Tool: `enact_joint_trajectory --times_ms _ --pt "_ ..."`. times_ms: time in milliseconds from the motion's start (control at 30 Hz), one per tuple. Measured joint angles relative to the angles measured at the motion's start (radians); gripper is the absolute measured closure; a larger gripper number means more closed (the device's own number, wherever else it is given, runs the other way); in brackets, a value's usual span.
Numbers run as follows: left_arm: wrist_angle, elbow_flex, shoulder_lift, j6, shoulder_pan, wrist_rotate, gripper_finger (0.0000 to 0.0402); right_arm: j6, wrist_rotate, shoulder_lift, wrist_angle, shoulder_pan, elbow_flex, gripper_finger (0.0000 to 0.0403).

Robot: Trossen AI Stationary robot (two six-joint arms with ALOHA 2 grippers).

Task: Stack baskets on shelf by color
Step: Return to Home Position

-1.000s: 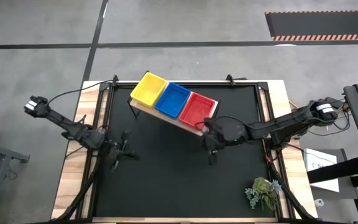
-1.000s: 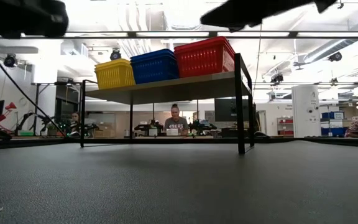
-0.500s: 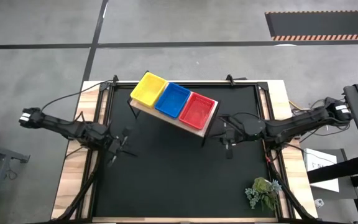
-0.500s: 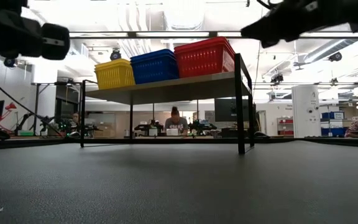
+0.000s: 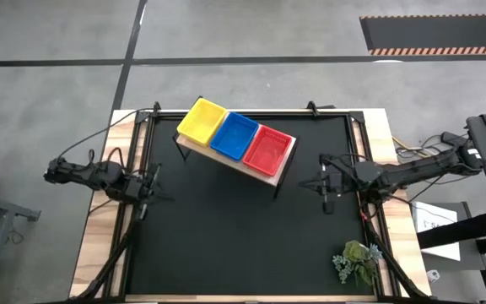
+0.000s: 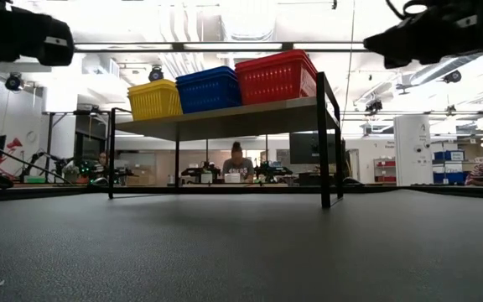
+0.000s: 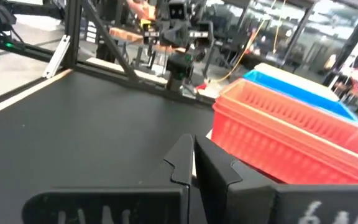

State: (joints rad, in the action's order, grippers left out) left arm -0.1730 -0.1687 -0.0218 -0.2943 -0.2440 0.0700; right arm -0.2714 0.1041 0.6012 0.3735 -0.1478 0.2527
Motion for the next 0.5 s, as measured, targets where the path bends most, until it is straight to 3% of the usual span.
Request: enact_joint_trajectory --times_ms 200,500 --pt "0.025 0.015 -0.013 0.001 0.0 -0.03 0.04 -0.044 0.001 -0.157 -0.015 0.005 -0.074 0.0394" --pt "0.032 0.047 -0.002 0.001 0.0 -0.043 0.04 -0.043 0.027 -0.379 -0.185 0.005 -0.093 0.0394"
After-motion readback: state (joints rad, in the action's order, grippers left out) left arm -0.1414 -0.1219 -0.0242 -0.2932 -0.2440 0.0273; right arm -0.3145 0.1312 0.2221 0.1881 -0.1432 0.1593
